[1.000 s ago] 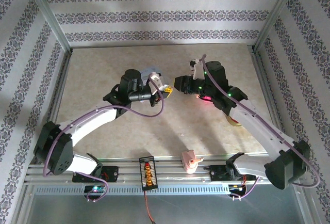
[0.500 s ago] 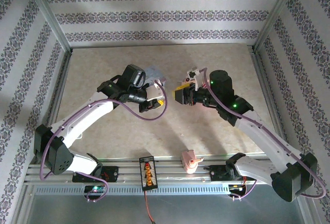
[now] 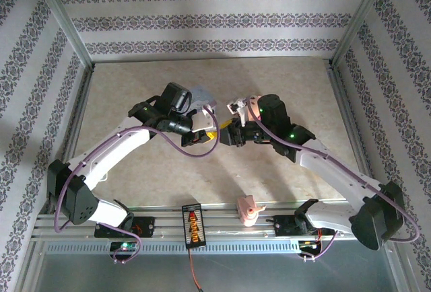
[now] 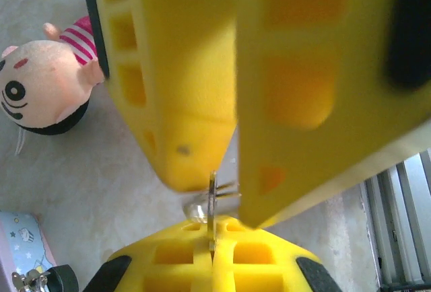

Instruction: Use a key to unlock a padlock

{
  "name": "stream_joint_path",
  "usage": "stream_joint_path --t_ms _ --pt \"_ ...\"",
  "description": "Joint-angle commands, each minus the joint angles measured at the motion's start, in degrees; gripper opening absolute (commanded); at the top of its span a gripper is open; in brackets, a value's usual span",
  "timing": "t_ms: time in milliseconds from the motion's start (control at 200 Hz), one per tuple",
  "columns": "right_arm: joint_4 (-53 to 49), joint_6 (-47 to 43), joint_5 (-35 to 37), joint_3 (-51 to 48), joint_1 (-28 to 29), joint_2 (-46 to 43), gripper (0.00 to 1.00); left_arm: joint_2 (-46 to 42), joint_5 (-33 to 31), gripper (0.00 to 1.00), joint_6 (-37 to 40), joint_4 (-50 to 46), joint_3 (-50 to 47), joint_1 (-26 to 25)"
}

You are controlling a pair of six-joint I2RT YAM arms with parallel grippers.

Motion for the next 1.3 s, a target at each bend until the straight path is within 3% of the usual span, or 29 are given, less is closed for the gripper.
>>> stream_joint_path --t_ms 0,230,445,610,675,750,840,1015,1294 --pt "1.1 -1.9 -3.1 2.5 0.4 1.0 0.26 -0.7 1.9 0.0 2.1 -2.7 1.3 0.7" --pt "1.2 -2.0 -4.1 2.8 -0.7 1.5 0.17 -0.9 2.3 0.0 2.0 -2.7 0.8 1.2" --pt "0.1 -1.7 -3.6 2.2 -1.3 1.1 0.0 -1.2 2.3 0.0 1.8 -2.1 0.6 1.4" --pt "0.4 0.2 -1.0 1.4 -2.3 0.4 0.0 -2.7 2.2 0.0 0.0 0.5 -0.4 1.8" --pt "1.3 1.3 -0.1 0.8 -3.2 0.1 0.0 -3.8 2.2 0.18 -1.9 3.1 -1.7 2.3" --pt "4.1 3.5 -0.2 -0.6 -4.5 -0.6 0.0 -5.5 2.7 0.49 -4.5 6.1 -3.3 3.0" --pt "9.5 7.8 0.1 -3.0 -6.5 -1.7 0.0 -8.0 3.7 0.67 -8.0 10.6 -6.2 4.1" --pt "18.3 15.3 -0.1 -6.3 -9.5 -2.9 0.0 -12.7 3.0 0.7 -20.6 26.9 -13.9 5.7" --pt "30.4 30.6 1.5 -8.4 -12.1 -0.7 0.0 -11.6 -3.2 0.7 -55.0 54.5 -20.3 7.1"
